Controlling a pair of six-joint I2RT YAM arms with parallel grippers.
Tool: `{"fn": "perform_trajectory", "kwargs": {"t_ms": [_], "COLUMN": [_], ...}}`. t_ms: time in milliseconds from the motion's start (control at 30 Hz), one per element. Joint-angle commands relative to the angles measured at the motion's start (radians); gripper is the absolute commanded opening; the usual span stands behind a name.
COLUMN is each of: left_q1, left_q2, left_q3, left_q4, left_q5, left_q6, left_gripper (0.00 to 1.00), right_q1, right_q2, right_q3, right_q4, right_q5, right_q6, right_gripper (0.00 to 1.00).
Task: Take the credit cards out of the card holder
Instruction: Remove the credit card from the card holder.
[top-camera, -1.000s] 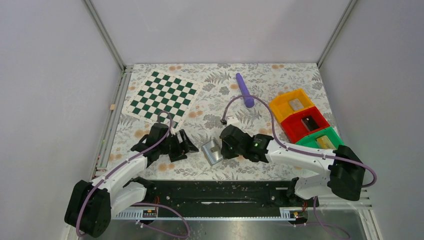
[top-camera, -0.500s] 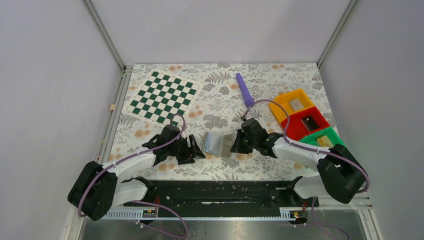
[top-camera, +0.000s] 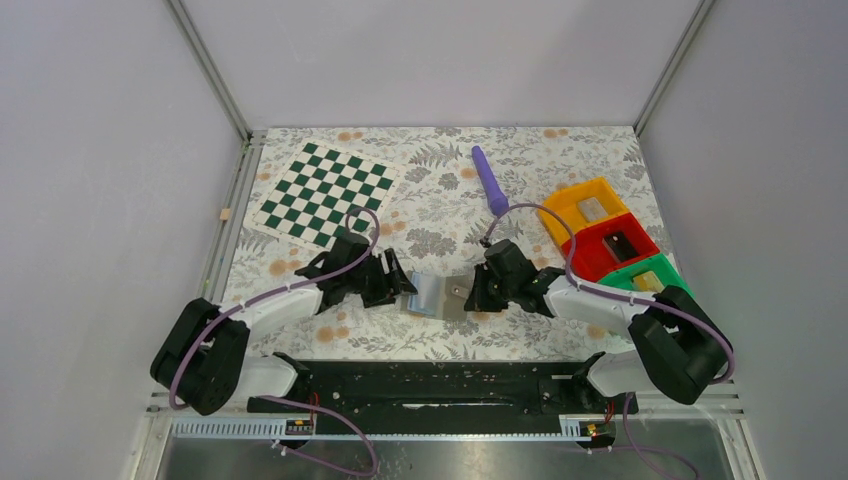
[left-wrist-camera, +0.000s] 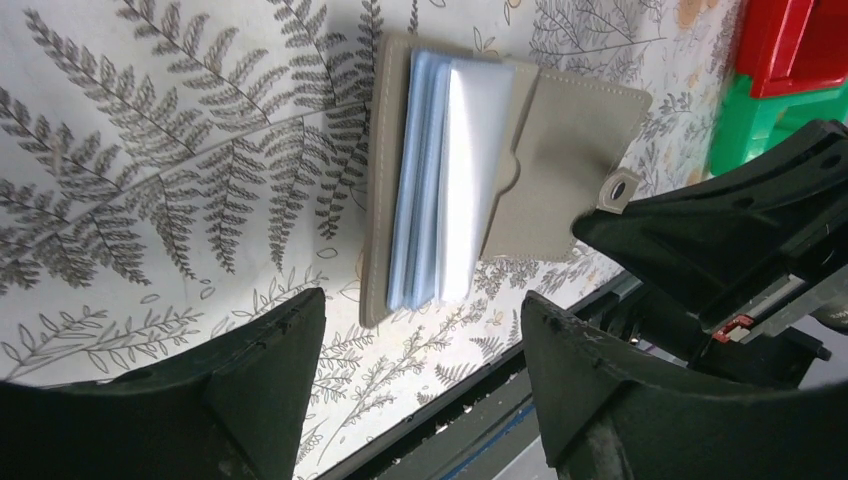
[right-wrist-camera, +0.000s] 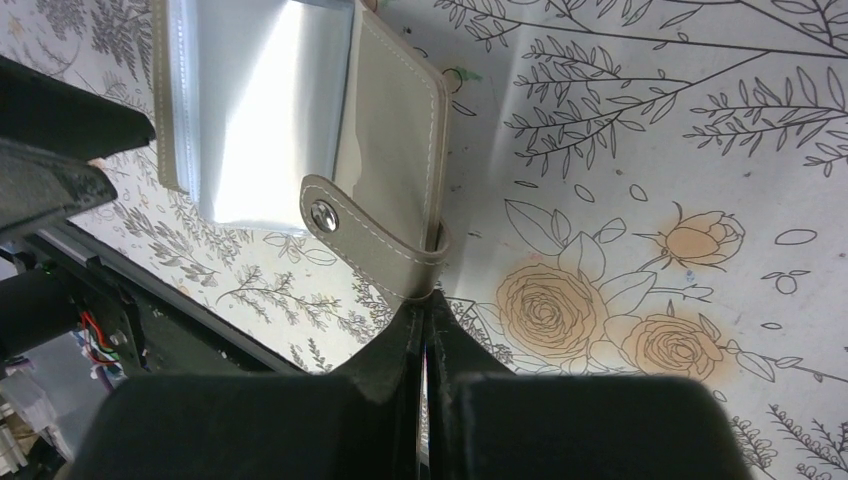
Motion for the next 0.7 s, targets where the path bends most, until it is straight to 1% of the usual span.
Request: {"fn": "perform_trajectory", "kwargs": {"t_ms": [0, 33, 133, 200, 333, 467, 667], "left_q1": [-0.002, -0.001, -0.001, -0.002, -0.001, -0.002, -0.002], "left_q2": [0.043, 0.049, 0.061, 0.069, 0.067, 0.06, 0.061], "left_q3": [0.038, 0.034, 0.018, 0.007, -0.018, -0.037, -0.064], "left_q4": [0.043, 0.053, 0.088, 0.139, 0.214, 0.247, 0.328], "left_q5": [-0.03, -0.023, -0.001, 0.023, 0.076, 0.086, 0.138], "left_q6": [0.026, 0.028, 0.022, 0.019, 0.003, 0.0, -0.019], "left_gripper": [0.63, 0.58, 0.56, 0.54, 0.44, 0.4, 0.26], "right_q1": [-0.008, -0.008, -0.015, -0.016, -0.017, -0.017, -0.019], "right_q2": [0.013, 0.014, 0.022, 0.028, 0.034, 0.035, 0.034], "right_q3": [-0.011, -0.013, -0.012, -0.011, -0.013, -0.018, -0.026], "right_q4": [-0.002, -0.003, -0.004, -0.003, -0.003, -0.001, -0.001], "right_q5": [-0.032, -0.03, -0.038, -0.044, -0.046, -0.046, -0.043], "right_q6": [-0.05, -0.056, -0.06, -0.063, -0.065, -0.062, -0.058], "right_gripper": [0.0, 0.0, 0.0, 0.0, 0.0, 0.0, 0.0]}}
